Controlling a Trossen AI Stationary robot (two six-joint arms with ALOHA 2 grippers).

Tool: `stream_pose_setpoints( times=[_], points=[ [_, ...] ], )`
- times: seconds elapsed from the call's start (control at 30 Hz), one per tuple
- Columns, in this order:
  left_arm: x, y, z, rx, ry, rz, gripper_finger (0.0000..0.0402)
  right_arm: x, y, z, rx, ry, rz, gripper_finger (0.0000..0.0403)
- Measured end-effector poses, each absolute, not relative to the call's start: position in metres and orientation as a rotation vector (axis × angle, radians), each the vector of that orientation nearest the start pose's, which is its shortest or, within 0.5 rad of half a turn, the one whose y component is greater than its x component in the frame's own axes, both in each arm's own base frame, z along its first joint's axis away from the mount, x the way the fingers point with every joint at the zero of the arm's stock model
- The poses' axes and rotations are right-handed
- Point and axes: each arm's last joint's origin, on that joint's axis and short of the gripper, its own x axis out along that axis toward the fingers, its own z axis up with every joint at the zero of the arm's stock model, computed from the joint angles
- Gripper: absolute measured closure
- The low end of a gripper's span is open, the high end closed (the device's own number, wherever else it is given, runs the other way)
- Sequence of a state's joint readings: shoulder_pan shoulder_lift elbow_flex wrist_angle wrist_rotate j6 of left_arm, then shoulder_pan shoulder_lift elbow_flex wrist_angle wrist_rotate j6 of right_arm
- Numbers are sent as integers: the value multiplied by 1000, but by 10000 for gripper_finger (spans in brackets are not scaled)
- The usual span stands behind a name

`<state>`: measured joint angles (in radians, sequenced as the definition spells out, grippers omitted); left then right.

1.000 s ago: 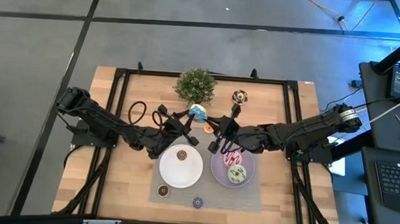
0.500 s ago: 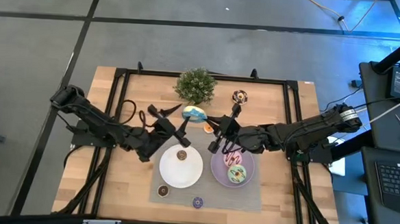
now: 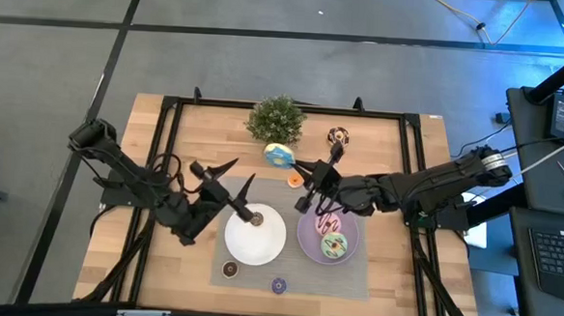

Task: Pick & Place donuts
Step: Put the big blue donut on the purple plate

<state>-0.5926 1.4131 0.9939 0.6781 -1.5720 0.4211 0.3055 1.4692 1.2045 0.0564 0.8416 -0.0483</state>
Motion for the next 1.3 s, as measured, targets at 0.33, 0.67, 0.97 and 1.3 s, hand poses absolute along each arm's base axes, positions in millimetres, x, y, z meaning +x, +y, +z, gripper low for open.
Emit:
stream_pose_setpoints(
  times=[0.33, 0.67, 0.97, 1.3],
  points=[
    [240, -143, 351, 37, 19, 930, 154, 268, 68, 343, 236, 520, -217, 383],
    [247, -131, 350, 37, 20, 981, 155, 281, 85, 278, 381, 1095, 55, 383],
    [248, -130, 349, 2, 1, 984, 155, 296, 79, 255, 383, 1199, 111, 383],
    [250, -131, 342, -25, -14, 983, 155, 313, 77, 220, 404, 1318, 115, 383]
  ],
)
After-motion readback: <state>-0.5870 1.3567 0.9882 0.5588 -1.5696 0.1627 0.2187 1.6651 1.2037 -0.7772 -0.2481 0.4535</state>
